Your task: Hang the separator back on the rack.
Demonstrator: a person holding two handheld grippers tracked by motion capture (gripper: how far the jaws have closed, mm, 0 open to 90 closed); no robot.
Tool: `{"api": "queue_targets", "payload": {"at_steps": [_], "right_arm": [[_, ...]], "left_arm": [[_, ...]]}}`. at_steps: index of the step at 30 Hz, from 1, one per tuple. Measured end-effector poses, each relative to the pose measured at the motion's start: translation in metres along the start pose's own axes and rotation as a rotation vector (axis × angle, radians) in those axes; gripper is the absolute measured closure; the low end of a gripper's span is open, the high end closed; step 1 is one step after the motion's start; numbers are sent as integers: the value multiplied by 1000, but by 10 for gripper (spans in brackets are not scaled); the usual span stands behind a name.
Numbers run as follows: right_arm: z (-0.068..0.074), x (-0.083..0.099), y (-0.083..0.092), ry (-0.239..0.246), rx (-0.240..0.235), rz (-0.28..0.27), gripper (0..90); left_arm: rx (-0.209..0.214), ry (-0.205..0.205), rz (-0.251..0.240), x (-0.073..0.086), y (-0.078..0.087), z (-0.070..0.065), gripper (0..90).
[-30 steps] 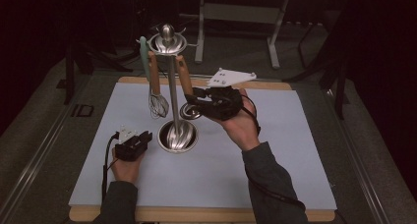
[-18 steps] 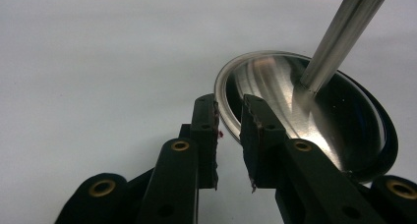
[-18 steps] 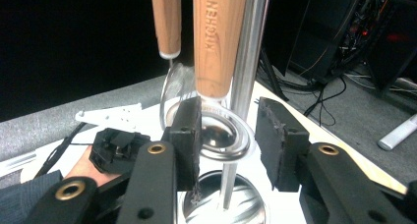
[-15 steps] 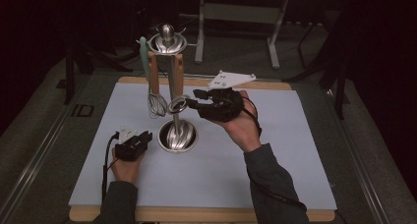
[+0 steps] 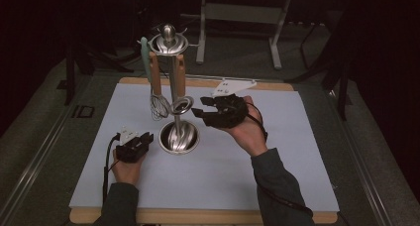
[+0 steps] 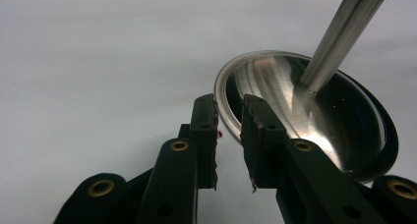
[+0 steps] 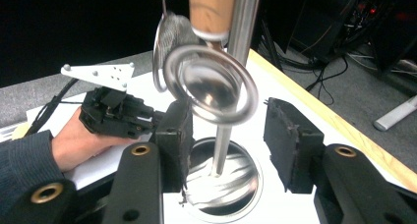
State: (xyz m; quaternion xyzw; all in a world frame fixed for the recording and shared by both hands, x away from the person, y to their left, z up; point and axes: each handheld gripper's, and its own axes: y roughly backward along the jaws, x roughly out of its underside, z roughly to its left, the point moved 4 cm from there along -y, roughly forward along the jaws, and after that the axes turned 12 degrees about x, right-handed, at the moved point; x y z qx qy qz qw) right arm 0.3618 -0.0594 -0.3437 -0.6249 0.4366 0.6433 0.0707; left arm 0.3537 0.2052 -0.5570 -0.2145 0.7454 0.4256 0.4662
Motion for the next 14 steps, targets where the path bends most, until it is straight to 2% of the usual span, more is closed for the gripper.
{"api": "queue_targets", "payload": {"at_steps": [5, 14], "right_arm": [[-3, 6, -1, -10, 1, 13, 515], [-12, 43, 0, -38, -4, 72, 486]], "left_arm": [[0, 3, -1, 0, 0, 0, 760], [-3, 3, 0, 0, 0, 0, 756]]}}
